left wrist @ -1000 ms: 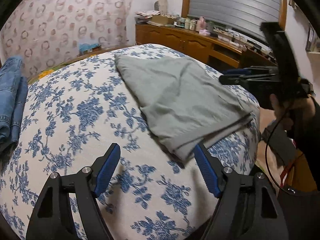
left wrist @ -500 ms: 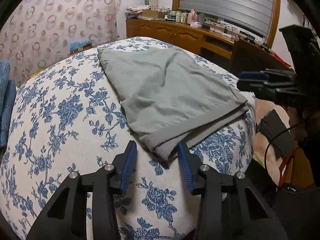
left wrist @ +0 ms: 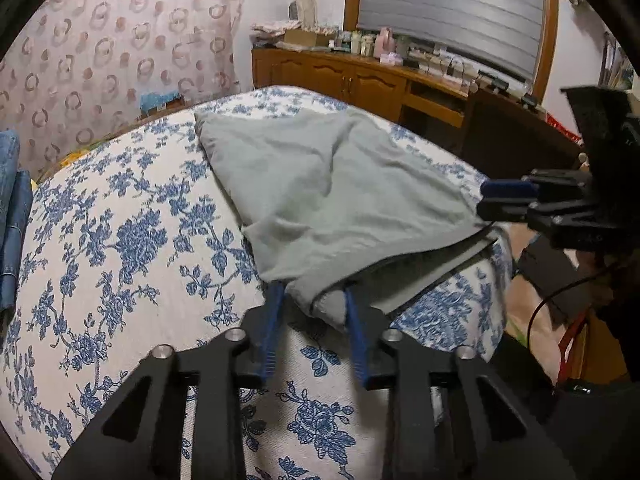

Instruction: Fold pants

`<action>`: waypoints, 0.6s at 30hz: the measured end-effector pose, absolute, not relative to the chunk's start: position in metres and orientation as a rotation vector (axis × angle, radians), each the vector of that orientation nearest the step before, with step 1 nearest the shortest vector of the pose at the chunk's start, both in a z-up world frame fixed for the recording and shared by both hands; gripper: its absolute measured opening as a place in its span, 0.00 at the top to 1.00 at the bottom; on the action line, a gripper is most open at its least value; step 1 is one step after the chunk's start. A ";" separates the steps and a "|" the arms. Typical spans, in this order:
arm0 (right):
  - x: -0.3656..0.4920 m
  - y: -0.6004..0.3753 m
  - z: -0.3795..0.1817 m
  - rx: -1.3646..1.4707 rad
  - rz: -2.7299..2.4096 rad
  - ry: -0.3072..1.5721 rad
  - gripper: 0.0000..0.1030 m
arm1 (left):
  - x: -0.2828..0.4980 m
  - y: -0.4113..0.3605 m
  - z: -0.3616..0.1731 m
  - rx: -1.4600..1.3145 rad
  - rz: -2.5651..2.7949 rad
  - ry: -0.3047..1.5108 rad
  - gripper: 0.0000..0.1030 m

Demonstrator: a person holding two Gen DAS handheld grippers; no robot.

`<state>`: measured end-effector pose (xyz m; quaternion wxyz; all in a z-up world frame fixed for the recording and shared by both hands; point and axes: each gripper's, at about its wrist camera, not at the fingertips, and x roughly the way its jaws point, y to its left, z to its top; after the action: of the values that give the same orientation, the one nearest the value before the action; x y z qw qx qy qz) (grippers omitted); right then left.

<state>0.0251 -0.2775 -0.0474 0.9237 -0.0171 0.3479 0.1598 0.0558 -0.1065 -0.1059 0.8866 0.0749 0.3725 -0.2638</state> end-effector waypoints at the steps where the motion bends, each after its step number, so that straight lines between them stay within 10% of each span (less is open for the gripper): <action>1: 0.025 -0.278 -0.048 -0.031 0.331 0.717 0.62 | 0.054 -0.106 -0.104 0.155 -0.549 0.769 0.85; 18: 0.031 -0.269 -0.055 -0.011 0.334 0.751 0.90 | 0.049 -0.108 -0.112 0.165 -0.557 0.796 0.85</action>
<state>0.0306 -0.2686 -0.0547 0.9168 -0.0055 0.3649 0.1622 0.0494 -0.1081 -0.1119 0.8811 0.0791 0.3820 -0.2674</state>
